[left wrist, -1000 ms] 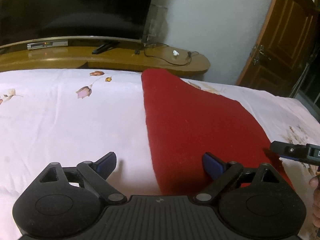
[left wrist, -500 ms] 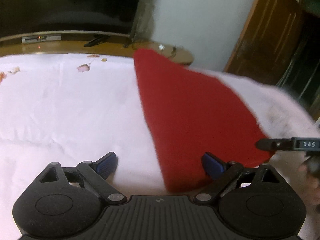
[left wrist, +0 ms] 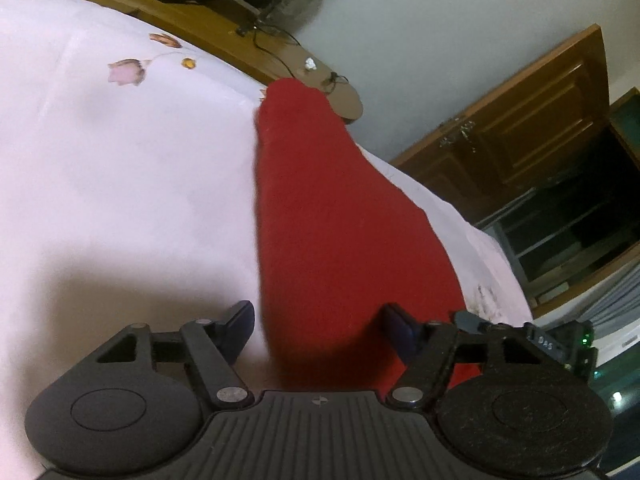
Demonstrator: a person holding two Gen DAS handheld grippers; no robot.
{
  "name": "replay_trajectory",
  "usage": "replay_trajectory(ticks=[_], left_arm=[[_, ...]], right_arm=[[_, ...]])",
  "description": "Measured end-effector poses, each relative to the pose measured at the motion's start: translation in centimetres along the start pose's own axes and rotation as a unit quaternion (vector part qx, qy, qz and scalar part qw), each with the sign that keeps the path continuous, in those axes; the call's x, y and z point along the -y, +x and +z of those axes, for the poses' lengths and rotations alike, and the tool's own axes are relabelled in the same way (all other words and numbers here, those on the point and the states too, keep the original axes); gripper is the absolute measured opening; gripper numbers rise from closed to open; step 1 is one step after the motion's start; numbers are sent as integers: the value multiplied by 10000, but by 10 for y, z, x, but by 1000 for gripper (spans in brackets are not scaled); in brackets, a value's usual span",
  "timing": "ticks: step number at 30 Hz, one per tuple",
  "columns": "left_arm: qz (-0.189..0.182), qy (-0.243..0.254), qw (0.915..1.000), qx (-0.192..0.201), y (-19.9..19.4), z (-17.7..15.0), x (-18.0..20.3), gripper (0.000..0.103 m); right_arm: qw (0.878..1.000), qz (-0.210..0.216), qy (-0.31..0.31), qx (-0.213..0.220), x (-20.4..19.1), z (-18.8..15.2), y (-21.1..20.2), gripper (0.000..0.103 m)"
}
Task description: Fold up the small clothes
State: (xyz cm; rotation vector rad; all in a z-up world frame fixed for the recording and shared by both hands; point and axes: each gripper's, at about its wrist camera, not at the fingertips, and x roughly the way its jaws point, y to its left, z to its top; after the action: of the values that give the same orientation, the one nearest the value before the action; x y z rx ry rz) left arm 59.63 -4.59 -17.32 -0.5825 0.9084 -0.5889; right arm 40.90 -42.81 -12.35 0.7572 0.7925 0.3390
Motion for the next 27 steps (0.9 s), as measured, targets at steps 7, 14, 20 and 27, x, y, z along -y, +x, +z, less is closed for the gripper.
replay_trajectory(ticks=[7, 14, 20, 27], left_arm=[[-85, -59, 9999, 37, 20, 6, 7, 70], [534, 931, 9938, 305, 21, -4, 41, 53], [634, 1287, 9881, 553, -9, -4, 66, 44], [478, 1330, 9874, 719, -50, 0, 75, 44]], right_arm=[[9993, 272, -252, -34, -2, 7, 22, 46], [9975, 193, -674, 63, -12, 3, 22, 36], [9945, 1, -984, 365, -36, -4, 9, 29], [9919, 135, -1160, 503, -73, -12, -10, 29]])
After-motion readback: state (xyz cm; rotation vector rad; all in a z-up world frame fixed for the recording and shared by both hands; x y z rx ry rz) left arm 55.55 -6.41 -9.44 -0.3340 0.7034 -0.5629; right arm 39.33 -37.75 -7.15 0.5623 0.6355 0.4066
